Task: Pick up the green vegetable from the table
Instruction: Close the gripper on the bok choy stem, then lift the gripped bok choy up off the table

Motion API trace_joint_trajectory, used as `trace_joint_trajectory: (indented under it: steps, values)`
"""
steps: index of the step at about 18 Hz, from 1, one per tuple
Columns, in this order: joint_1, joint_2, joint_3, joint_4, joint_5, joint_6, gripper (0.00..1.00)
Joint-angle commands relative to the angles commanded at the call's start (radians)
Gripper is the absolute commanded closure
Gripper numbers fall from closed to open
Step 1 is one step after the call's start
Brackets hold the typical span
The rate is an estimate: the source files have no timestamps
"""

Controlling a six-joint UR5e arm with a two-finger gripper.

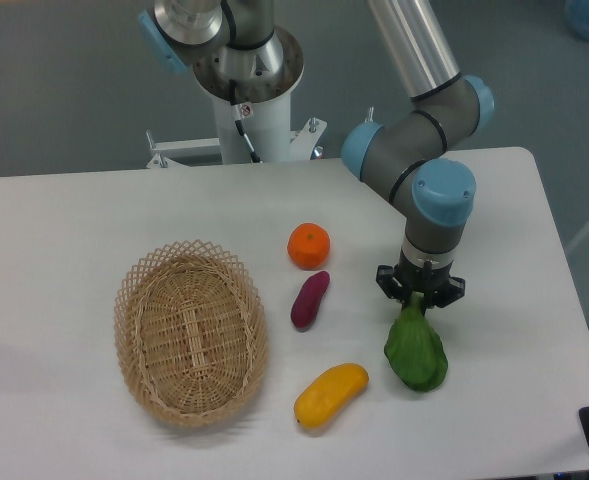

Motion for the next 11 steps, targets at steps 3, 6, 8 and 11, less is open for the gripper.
trace_joint_trajectory:
  steps: [3,6,8,11]
  values:
    - [-0.002,0.028,0.06,-0.006,0.002,0.011,0.71]
    - [-0.037,0.058,0.13,-0.028,-0.002,0.011,0.7]
    - [-0.041,0.1,0.146,-0.055,-0.009,0.011,0.71]
    - [-0.043,0.159,0.155,-0.103,-0.023,0.012,0.7]
